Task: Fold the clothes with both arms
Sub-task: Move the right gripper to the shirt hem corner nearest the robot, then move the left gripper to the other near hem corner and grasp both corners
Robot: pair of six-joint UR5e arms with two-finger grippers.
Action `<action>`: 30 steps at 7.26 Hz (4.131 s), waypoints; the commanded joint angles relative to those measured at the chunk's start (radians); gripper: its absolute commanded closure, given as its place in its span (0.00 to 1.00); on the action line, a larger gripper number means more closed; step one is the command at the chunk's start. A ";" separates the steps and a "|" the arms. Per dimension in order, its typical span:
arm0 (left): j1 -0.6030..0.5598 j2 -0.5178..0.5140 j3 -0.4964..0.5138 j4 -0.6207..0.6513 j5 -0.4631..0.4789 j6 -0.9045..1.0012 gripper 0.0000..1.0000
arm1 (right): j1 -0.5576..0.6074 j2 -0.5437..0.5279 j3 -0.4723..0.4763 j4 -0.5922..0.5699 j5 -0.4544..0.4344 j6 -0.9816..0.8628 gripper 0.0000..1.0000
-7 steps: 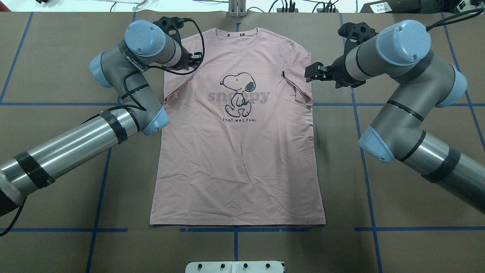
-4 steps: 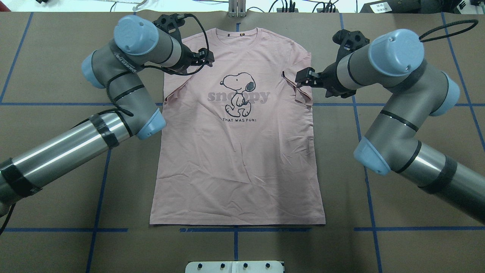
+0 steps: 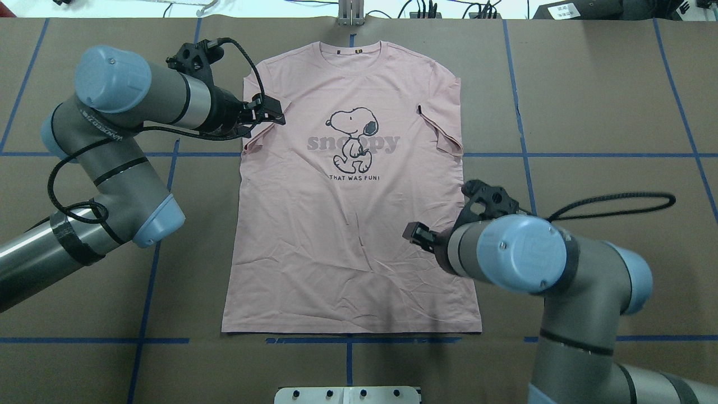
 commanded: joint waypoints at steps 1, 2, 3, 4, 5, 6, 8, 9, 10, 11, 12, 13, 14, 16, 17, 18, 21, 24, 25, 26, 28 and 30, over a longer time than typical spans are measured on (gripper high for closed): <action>-0.003 0.012 -0.018 -0.001 -0.012 -0.011 0.13 | -0.132 -0.061 0.025 -0.042 -0.113 0.161 0.19; -0.003 0.012 -0.021 -0.001 -0.013 -0.014 0.12 | -0.144 -0.119 0.036 -0.040 -0.116 0.172 0.20; 0.000 0.011 -0.021 -0.001 -0.013 -0.049 0.12 | -0.160 -0.153 0.036 -0.037 -0.117 0.253 0.21; 0.000 0.011 -0.021 -0.001 -0.013 -0.052 0.12 | -0.190 -0.165 0.033 -0.014 -0.128 0.325 0.22; 0.000 0.012 -0.021 -0.001 -0.013 -0.052 0.12 | -0.207 -0.172 0.033 0.003 -0.129 0.359 0.23; 0.000 0.012 -0.019 -0.001 -0.012 -0.050 0.12 | -0.213 -0.172 0.028 0.003 -0.131 0.359 0.23; 0.000 0.012 -0.019 -0.001 -0.012 -0.052 0.12 | -0.213 -0.188 0.025 0.003 -0.131 0.359 0.27; 0.000 0.012 -0.019 -0.001 -0.012 -0.052 0.12 | -0.213 -0.189 0.025 0.003 -0.128 0.358 0.27; 0.000 0.012 -0.019 -0.003 -0.012 -0.050 0.12 | -0.212 -0.189 0.028 0.001 -0.125 0.355 0.30; 0.000 0.012 -0.019 -0.003 -0.010 -0.050 0.12 | -0.212 -0.190 0.025 -0.002 -0.125 0.355 0.30; 0.000 0.012 -0.019 -0.003 -0.012 -0.049 0.12 | -0.213 -0.186 0.025 -0.005 -0.122 0.353 0.33; 0.000 0.012 -0.019 -0.003 -0.010 -0.049 0.12 | -0.215 -0.187 0.018 -0.006 -0.122 0.353 0.34; 0.000 0.012 -0.018 -0.003 -0.010 -0.047 0.12 | -0.215 -0.184 0.014 -0.006 -0.122 0.353 0.34; 0.000 0.014 -0.018 -0.003 -0.010 -0.047 0.12 | -0.213 -0.182 0.005 -0.006 -0.122 0.348 0.37; 0.000 0.020 -0.018 -0.006 -0.010 -0.046 0.12 | -0.213 -0.182 0.005 -0.008 -0.122 0.348 0.59; 0.000 0.020 -0.019 -0.006 -0.010 -0.046 0.12 | -0.210 -0.182 0.011 -0.007 -0.120 0.347 1.00; 0.000 0.026 -0.021 -0.006 -0.006 -0.047 0.12 | -0.180 -0.181 0.025 -0.008 -0.114 0.342 1.00; 0.207 0.316 -0.333 0.046 0.219 -0.281 0.10 | -0.177 -0.187 0.093 -0.010 -0.114 0.342 1.00; 0.356 0.346 -0.399 0.136 0.349 -0.417 0.11 | -0.177 -0.189 0.111 -0.010 -0.114 0.342 1.00; 0.433 0.350 -0.462 0.283 0.370 -0.529 0.14 | -0.177 -0.190 0.108 -0.010 -0.114 0.342 1.00; 0.604 0.412 -0.469 0.321 0.465 -0.607 0.14 | -0.177 -0.190 0.106 -0.010 -0.113 0.342 1.00; 0.643 0.419 -0.469 0.373 0.467 -0.629 0.19 | -0.178 -0.189 0.106 -0.010 -0.114 0.342 1.00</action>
